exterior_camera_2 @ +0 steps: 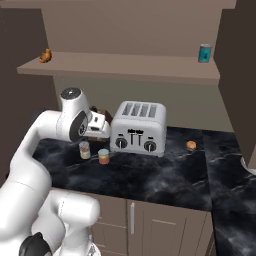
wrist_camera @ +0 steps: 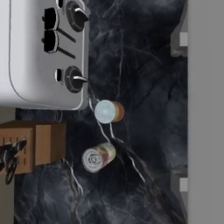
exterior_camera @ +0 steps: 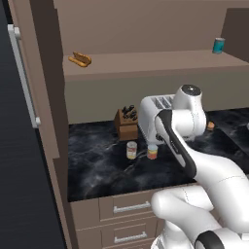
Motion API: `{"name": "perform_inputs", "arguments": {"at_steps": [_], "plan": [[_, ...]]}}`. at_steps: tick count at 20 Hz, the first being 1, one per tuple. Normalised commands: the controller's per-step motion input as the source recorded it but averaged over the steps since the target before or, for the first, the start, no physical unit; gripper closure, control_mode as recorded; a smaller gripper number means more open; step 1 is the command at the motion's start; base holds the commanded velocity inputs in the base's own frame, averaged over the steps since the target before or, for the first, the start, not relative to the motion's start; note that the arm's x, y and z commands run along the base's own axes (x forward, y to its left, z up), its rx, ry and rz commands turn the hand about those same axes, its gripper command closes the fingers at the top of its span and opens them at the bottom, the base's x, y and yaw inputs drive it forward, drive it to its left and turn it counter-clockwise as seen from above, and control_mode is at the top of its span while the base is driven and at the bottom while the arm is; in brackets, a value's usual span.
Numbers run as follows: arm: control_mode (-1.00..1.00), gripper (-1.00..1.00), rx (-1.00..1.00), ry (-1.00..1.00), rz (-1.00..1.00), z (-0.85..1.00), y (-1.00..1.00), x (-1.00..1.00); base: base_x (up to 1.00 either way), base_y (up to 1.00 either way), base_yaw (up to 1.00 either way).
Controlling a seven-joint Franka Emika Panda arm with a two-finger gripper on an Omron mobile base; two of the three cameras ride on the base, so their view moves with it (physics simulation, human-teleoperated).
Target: Pick the cans from the counter and place them in their designated side in the cabinet.
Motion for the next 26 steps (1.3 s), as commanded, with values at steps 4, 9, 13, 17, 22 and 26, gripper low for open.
{"name": "perform_inputs", "arguments": {"at_steps": [4,9,13,17,22,26], "plan": [[-1.00,-1.00,0.00,-0.05,0.00,-0.01,0.00,0.00,0.00,0.00,0.00],[-1.00,-1.00,0.00,0.00,0.00,-0.06,0.00,0.03,0.00,0.00,0.00],[-1.00,-1.00,0.00,0.00,0.00,-0.09,0.00,0.07,0.00,0.00,0.00],[-1.00,-1.00,0.00,0.00,0.00,-0.10,0.00,0.09,0.00,0.00,0.00],[-1.00,-1.00,0.00,0.00,0.00,-0.10,0.00,0.09,0.00,0.00,0.00],[-1.00,-1.00,0.00,0.00,0.00,-0.04,0.01,0.09,0.00,0.00,0.00]]}}
